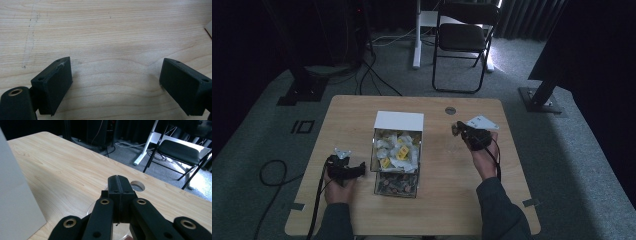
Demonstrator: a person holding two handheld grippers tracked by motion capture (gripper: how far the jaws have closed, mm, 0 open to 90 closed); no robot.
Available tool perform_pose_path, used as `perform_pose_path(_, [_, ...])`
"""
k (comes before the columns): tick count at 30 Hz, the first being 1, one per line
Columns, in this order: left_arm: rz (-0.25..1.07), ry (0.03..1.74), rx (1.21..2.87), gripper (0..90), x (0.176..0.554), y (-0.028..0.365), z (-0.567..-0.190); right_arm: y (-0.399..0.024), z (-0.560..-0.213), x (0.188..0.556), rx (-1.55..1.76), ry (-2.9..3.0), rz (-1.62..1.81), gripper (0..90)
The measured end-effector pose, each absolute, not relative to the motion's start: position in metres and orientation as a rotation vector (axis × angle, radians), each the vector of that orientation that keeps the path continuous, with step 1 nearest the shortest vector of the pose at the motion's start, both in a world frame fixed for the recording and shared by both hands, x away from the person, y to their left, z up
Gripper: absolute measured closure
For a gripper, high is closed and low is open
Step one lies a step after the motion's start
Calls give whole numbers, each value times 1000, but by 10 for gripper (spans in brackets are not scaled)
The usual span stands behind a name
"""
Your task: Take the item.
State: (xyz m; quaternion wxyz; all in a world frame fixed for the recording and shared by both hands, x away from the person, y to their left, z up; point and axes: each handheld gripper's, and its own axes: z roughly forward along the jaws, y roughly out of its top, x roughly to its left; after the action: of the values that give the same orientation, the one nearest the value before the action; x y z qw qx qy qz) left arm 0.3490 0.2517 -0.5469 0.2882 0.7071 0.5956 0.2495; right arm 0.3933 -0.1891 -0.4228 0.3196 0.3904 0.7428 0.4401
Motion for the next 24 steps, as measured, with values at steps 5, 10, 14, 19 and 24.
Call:
perform_pose_path(5, [666, 1590, 1888, 115, 349, 252, -547, -191, -426, 398, 1052, 1952, 1148, 900])
perform_pose_path(10, [666, 1590, 1888, 115, 349, 252, -547, -193, -429, 401, 1070, 1951, 1148, 900])
perform_pose_path(14, [666, 1590, 1888, 115, 349, 252, -547, -193, -431, 403, 1083, 1955, 1149, 900])
perform_pose_path(19, [666, 1590, 1888, 115, 349, 252, -547, -197, -432, 404, 1130, 1938, 1206, 434])
perform_pose_path(24, [666, 1590, 1888, 115, 349, 252, -547, -202, -432, 401, 1150, 1946, 1222, 291])
